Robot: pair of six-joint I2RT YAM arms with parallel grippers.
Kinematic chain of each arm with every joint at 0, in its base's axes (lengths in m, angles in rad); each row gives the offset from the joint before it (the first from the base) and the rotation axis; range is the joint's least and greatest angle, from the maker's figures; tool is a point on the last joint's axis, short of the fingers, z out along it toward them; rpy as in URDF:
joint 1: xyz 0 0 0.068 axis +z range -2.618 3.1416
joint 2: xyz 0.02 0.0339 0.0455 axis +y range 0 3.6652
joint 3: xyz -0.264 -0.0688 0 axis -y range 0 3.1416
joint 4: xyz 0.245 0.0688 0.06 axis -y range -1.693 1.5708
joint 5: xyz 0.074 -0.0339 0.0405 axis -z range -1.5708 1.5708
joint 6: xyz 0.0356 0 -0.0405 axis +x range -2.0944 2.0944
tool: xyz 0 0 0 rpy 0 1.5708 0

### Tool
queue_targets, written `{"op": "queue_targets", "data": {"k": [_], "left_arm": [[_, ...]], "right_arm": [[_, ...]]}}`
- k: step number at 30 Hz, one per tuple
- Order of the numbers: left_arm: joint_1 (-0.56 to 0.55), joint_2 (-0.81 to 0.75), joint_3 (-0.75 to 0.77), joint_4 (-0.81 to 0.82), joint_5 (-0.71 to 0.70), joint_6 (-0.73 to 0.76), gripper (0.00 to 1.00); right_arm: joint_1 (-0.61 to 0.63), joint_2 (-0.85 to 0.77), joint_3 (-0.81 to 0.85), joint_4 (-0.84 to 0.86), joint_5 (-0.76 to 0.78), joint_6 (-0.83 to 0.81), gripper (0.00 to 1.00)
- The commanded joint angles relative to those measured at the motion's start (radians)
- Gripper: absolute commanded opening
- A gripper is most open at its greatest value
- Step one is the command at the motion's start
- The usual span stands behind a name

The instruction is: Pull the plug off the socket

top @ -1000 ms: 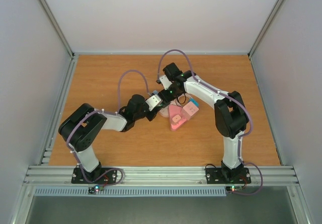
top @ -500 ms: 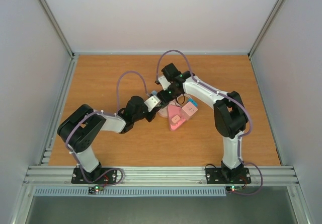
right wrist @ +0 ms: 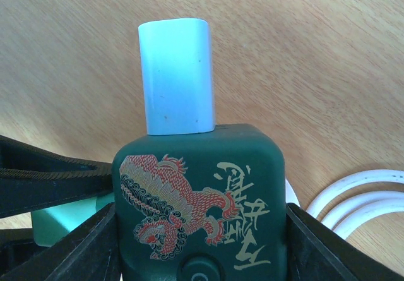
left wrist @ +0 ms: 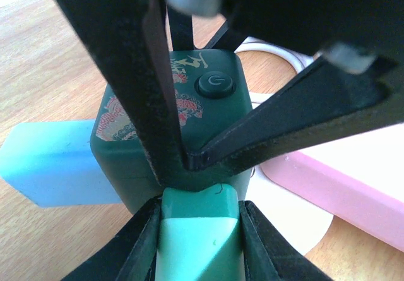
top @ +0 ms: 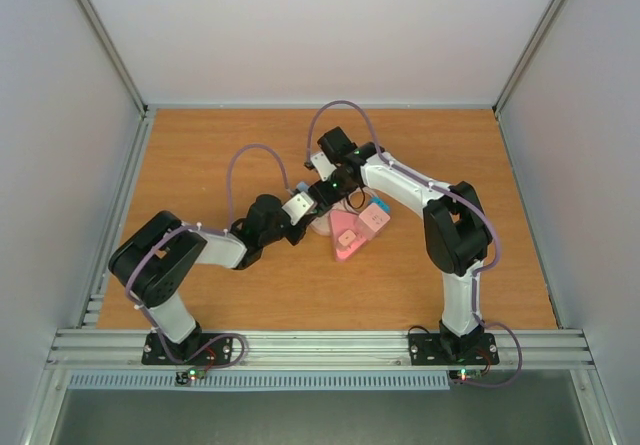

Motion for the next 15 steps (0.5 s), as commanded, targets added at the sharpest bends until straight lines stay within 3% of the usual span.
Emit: {"op": "queue_targets", "data": {"k": [1,15], "left_arm": [[-0.004,-0.047,-0.045,0.000,0.010,-0.001,0.13],[-0.004,-0.089,-0.072,-0.003,0.009,-0.016,0.12]], "right_arm": [[-0.032,0.073,-0.024,0.023,0.166,0.007,0.19],[-0.032,0.085,-0.045,0.047,0.233,-0.013,0.19]]}}
